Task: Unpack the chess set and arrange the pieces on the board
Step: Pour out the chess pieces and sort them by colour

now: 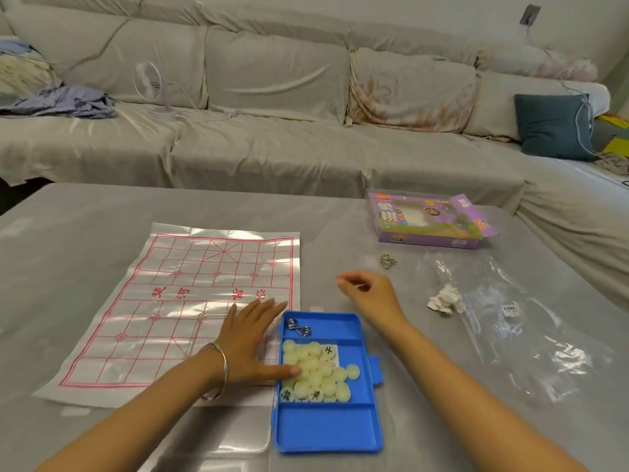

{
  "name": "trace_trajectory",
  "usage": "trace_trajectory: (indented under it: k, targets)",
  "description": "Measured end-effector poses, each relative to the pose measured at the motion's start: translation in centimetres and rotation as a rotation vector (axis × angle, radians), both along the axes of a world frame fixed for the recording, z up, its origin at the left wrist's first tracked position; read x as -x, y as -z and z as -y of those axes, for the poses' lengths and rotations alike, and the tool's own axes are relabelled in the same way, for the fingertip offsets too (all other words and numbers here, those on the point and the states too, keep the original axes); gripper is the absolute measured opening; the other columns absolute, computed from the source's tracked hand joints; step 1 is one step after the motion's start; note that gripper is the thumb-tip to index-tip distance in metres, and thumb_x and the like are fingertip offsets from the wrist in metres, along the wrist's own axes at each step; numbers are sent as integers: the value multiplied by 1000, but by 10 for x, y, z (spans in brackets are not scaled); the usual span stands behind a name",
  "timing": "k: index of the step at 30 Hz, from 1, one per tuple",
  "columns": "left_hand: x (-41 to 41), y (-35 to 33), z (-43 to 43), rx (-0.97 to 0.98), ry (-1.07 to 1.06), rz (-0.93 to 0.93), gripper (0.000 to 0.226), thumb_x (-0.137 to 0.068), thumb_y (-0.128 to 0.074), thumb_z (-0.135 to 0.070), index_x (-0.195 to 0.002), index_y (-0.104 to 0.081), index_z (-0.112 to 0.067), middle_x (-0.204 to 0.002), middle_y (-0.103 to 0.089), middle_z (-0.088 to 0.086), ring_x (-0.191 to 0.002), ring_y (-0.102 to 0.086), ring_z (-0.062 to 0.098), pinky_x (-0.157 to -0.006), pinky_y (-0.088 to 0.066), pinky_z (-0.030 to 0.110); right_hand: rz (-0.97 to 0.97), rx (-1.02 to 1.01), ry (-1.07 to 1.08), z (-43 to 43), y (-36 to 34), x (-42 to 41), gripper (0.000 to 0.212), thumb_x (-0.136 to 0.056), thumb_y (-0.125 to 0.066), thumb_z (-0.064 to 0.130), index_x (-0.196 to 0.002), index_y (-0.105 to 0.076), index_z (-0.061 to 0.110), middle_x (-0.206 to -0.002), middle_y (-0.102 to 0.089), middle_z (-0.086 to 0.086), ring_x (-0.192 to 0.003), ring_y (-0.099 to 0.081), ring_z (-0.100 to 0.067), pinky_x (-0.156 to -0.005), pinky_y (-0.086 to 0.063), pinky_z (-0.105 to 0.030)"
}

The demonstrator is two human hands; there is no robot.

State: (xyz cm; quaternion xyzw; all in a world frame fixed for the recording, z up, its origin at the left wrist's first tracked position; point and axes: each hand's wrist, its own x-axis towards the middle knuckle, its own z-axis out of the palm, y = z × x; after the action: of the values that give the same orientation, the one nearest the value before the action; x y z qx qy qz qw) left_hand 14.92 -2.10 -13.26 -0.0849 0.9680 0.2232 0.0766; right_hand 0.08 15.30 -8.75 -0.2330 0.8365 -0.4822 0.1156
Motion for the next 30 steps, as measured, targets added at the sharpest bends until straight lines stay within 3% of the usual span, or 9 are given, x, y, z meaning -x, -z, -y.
trace_trajectory:
  k: [2,6,11,15,17,19,22,27,30]
  targets:
    - [-10,5,-4,41,9,7,131,-28,-12,-103,-139,17,-39,-154,19,-9,-142,18,15,-112,14,45,92,-124,-160,8,-2,-28,20,-89,-60,23,-106,-68,15,-97,-65,6,-85,-57,-1,-73,-46,-11]
    - [-14,12,-9,64,-35,-26,132,-29,-8,-103,-139,23,-37,-152,25,-6,-141,22,16,-107,18,40,30,-386,-245,20,12,-50,27,-90,-58,24,-114,-65,13,-114,-65,0,-96,-57,-9,-84,-45,-21]
    - [-14,14,-9,78,-46,-42,132,-31,-6,-102,-142,18,-36,-153,22,-7,-141,20,17,-107,18,40,-12,-331,-209,33,22,-55,26,-94,-53,22,-115,-64,12,-113,-66,-4,-102,-60,-14,-87,-47,-22]
    - [-12,16,-9,81,-63,-41,132,-30,-7,-102,-143,17,-37,-153,21,-7,-141,20,17,-106,19,40,61,-343,-225,47,24,-55,33,-98,-41,22,-100,-68,3,-100,-67,-15,-95,-63,-29,-85,-51,-37]
    - [-12,16,-10,75,-64,-40,132,-30,-7,-102,-143,16,-37,-154,21,-7,-141,20,17,-106,19,40,85,-393,-252,50,24,-54,33,-98,-39,20,-99,-66,2,-99,-66,-15,-90,-62,-26,-81,-51,-32]
    - [-12,16,-10,71,-61,-45,133,-30,-7,-102,-143,15,-36,-154,21,-7,-141,20,17,-106,19,40,104,-435,-289,50,23,-53,28,-98,-39,20,-90,-63,9,-84,-62,-8,-77,-57,-17,-70,-46,-23]
    - [-11,17,-10,84,-62,-51,132,-31,-7,-102,-144,14,-36,-154,19,-8,-142,19,17,-106,19,40,122,-447,-326,47,18,-50,27,-98,-41,22,-80,-56,9,-74,-53,-9,-69,-48,-16,-63,-39,-24]
    - [-11,18,-10,72,-60,-48,131,-32,-9,-102,-144,11,-37,-155,16,-9,-142,17,17,-106,18,41,86,-492,-477,39,7,-47,29,-97,-45,26,-110,-63,8,-105,-64,-9,-88,-55,-11,-68,-42,-13]
    - [-11,18,-9,64,-58,-44,131,-31,-9,-102,-144,11,-37,-155,16,-9,-142,17,17,-106,18,40,80,-457,-537,33,6,-42,26,-95,-52,26,-113,-63,12,-111,-64,-6,-94,-58,-12,-73,-46,-14]
